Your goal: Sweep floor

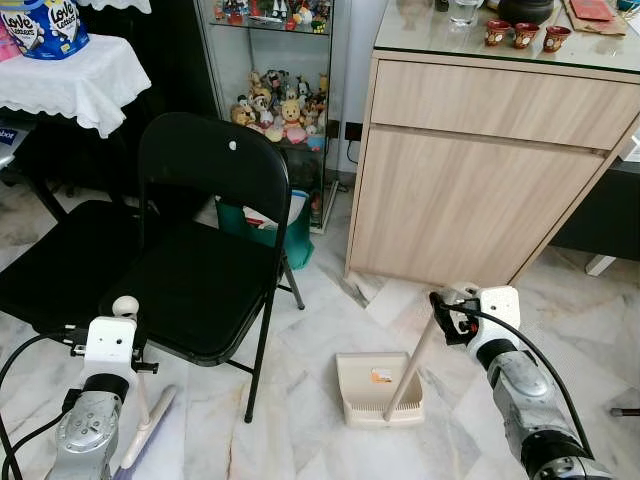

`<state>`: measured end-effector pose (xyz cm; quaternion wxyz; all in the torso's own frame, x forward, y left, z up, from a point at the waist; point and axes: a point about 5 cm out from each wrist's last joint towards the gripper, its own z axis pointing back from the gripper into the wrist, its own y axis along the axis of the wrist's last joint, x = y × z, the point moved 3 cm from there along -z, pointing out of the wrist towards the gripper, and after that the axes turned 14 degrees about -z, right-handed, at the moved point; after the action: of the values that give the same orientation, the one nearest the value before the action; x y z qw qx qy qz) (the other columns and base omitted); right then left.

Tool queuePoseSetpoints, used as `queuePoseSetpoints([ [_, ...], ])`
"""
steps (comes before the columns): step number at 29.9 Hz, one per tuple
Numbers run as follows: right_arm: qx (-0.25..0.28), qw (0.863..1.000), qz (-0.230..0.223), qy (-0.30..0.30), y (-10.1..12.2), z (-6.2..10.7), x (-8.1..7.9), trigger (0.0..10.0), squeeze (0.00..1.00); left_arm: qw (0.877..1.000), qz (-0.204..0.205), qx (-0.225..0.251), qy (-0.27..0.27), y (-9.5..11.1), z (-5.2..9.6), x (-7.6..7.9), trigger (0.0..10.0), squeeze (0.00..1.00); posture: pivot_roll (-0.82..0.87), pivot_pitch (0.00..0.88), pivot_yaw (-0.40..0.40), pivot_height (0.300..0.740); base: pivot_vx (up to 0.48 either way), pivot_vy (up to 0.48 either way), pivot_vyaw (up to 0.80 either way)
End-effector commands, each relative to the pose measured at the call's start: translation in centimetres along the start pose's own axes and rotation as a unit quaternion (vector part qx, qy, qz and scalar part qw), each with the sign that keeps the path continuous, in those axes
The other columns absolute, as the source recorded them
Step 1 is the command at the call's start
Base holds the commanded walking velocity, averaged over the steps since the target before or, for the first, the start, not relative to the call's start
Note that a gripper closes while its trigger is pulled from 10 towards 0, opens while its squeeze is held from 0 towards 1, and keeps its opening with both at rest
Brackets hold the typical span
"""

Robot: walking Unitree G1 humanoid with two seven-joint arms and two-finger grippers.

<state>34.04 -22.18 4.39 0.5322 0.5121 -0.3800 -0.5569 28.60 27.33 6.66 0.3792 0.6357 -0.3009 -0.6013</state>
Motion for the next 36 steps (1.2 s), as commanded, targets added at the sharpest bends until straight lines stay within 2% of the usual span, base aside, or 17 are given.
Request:
queuePoseSetpoints([
  [1, 0.006, 1.000, 0.004, 0.007, 0.5, -0.1, 0.1, 10.0, 0.00, 1.000, -0.013, 0.011, 0.016, 0.3, -0.1, -1.0, 10.0, 0.00, 0.00, 0.096, 0.017, 0.740, 0.000, 0.000, 0.00],
  [8, 0.008, 1.000, 0.011, 0.018, 1.2, -0.5, 0.0, 10.0, 0.00, 1.000, -0.014, 0.012, 0.016, 0.3, -0.1, -1.1, 10.0, 0.00, 0.00, 0.100, 0.018, 0.740, 0.000, 0.000, 0.00],
  [9, 0.010, 1.000, 0.011, 0.018, 1.2, -0.5, 0.0, 0.0, 0.00, 1.000, -0.014, 0.012, 0.016, 0.3, -0.1, -1.1, 10.0, 0.00, 0.01, 0.101, 0.018, 0.740, 0.000, 0.000, 0.00],
  [36, -0.004, 0.998, 0.003, 0.062, 0.3, -0.3, -1.1, 0.0, 0.00, 1.000, -0.014, 0.013, 0.016, 0.3, -0.1, -1.1, 10.0, 0.00, 0.01, 0.097, 0.020, 0.740, 0.000, 0.000, 0.00],
])
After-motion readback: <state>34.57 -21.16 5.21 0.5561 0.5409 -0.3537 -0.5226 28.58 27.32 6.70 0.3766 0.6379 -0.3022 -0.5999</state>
